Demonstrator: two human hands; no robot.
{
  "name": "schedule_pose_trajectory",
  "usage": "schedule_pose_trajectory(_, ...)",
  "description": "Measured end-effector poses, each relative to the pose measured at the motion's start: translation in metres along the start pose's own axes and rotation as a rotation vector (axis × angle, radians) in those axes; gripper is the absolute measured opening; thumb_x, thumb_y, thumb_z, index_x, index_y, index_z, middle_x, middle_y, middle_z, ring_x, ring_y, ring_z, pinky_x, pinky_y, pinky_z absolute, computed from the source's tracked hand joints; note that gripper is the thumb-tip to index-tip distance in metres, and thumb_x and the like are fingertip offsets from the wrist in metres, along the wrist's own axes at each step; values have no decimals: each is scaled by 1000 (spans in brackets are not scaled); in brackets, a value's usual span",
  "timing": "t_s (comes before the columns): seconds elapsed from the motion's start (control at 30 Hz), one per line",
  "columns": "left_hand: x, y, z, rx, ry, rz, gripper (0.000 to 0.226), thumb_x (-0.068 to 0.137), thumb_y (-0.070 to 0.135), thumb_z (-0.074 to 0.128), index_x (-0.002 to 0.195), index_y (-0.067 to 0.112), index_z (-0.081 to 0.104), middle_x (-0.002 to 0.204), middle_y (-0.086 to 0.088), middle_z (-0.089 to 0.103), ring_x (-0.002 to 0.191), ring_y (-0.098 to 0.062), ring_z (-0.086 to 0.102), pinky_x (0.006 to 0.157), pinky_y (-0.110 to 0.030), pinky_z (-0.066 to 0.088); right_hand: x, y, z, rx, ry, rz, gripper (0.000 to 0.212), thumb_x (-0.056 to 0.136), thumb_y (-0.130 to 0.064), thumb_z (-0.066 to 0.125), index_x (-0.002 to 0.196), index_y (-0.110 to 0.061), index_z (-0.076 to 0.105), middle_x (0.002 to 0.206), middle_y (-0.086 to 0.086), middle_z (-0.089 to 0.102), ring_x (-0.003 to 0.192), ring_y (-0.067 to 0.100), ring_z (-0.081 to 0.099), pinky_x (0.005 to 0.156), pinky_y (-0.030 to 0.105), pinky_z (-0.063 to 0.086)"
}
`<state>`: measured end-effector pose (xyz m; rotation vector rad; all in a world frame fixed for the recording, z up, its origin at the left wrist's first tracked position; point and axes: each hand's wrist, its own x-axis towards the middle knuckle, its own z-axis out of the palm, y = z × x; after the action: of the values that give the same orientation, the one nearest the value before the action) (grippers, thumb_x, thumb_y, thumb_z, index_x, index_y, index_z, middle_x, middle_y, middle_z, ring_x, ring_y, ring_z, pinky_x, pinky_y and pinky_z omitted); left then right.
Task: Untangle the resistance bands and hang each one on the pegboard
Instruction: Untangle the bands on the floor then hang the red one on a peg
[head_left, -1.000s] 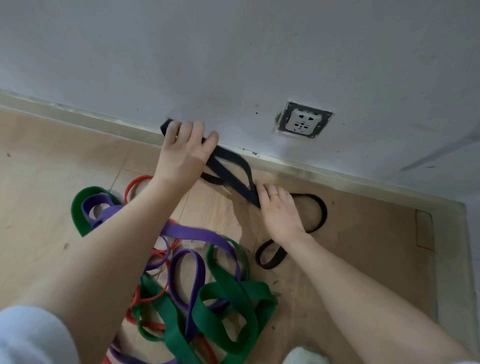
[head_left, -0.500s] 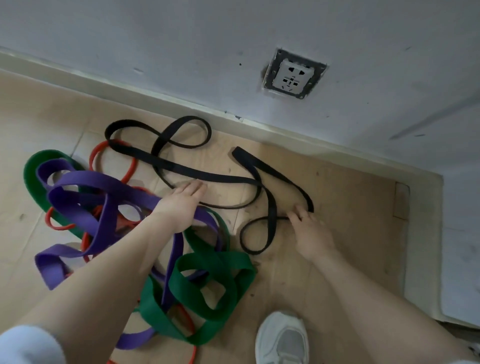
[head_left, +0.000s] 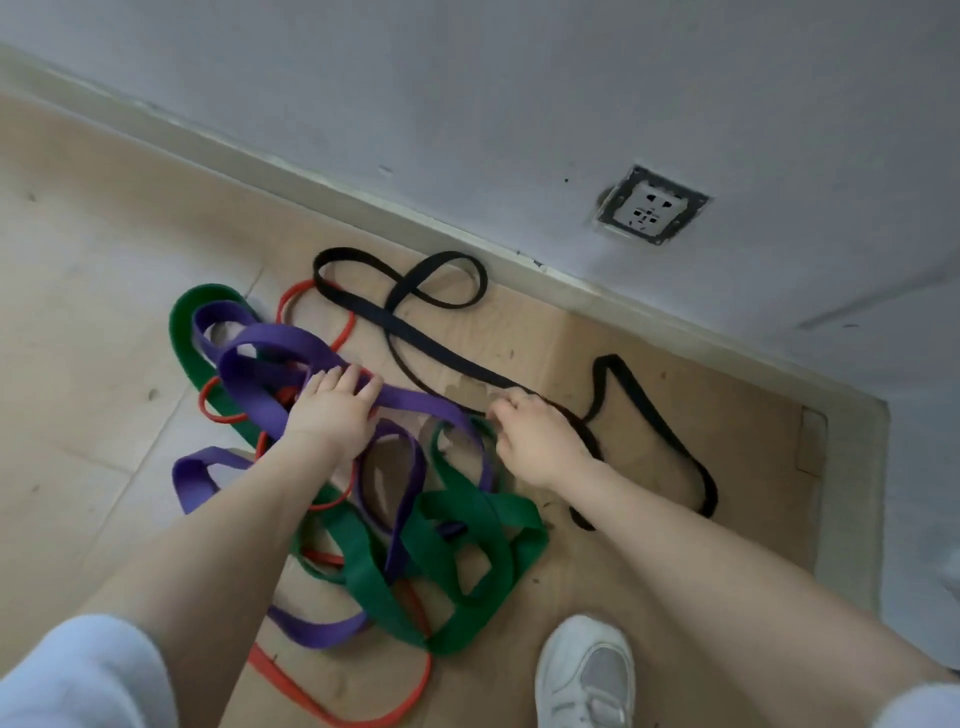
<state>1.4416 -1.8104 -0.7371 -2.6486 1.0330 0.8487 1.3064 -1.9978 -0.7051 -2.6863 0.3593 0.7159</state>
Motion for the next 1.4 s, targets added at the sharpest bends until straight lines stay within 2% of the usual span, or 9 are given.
schedule_pose_trajectory(0.13, 6, -22, 7, 174, 75, 44, 77, 89, 60, 41, 150, 27, 7, 157, -14, 5, 141, -32, 16, 115, -40, 14, 48, -40, 2, -36, 16, -51, 48, 97, -23, 39, 144, -17, 28, 156, 8, 15, 141, 29, 18, 114, 41, 17)
schedule_pose_trajectory(0.3, 14, -24, 19, 247, -8, -48, 94, 72, 76, 49, 147, 32, 14, 146, -12, 30, 125, -37, 32, 100, -43, 28, 93, -46, 22, 34, -169, 79, 60, 98, -46, 31, 150, -25, 9, 159, 9, 1, 145, 29, 4, 117, 42, 9)
schedule_pose_trajectory(0.43, 3, -29, 26, 213, -93, -122, 85, 72, 61, 60, 143, 34, 22, 137, -8, 43, 120, -37, 35, 96, -41, 32, 90, -70, 51, 23, -207, 20, 81, 90, -64, 34, 151, -16, 9, 158, 7, 9, 144, 26, 12, 116, 41, 15)
schedule_pose_trajectory(0.63, -43, -31, 32, 189, -190, -181, 65, 77, 49, 55, 136, 30, 34, 132, -9, 40, 114, -37, 43, 90, -41, 42, 55, -101, 70, -200, -139, -91, 70, 93, -60, 30, 142, -11, 32, 144, 12, 38, 132, 28, 36, 108, 40, 25)
schedule_pose_trajectory(0.9, -136, -39, 73, 137, -324, -192, 81, 77, 53, 52, 145, 36, 12, 131, -10, 39, 109, -32, 47, 85, -36, 43, -19, -144, 110, -232, -367, -395, 60, 89, -54, 46, 133, -12, 42, 132, 10, 48, 123, 30, 41, 106, 40, 25)
schedule_pose_trajectory(1.07, -135, -37, 53, -51, -474, -239, 91, 74, 58, 56, 148, 34, 8, 130, -8, 47, 107, -29, 55, 83, -35, 49, -14, -148, 88, 21, -198, -195, 71, 89, -63, 37, 135, -8, 40, 137, 12, 47, 128, 30, 39, 107, 41, 28)
schedule_pose_trajectory(1.17, -95, -36, 10, -255, -224, -225, 54, 86, 53, 46, 124, 15, 54, 111, -7, 61, 101, -28, 59, 81, -35, 48, 19, -123, 55, 89, 32, -84, 51, 98, -45, 34, 137, -13, 40, 139, 9, 44, 129, 27, 37, 106, 40, 29)
schedule_pose_trajectory(1.27, -46, -38, -17, -458, 124, -264, 33, 96, 28, 36, 118, 11, 53, 101, -12, 60, 95, -30, 57, 72, -36, 44, 58, -95, 39, 129, 82, 8, 40, 98, -26, 38, 137, -16, 42, 135, 11, 46, 124, 28, 41, 103, 41, 36)
schedule_pose_trajectory(1.4, 27, -52, -20, -613, 175, -345, 43, 96, 20, 39, 137, 8, 34, 131, -18, 45, 113, -36, 49, 90, -42, 43, 110, -87, 36, 251, 73, 104, 42, 98, -25, 39, 136, -9, 41, 135, 16, 45, 122, 32, 43, 101, 41, 39)
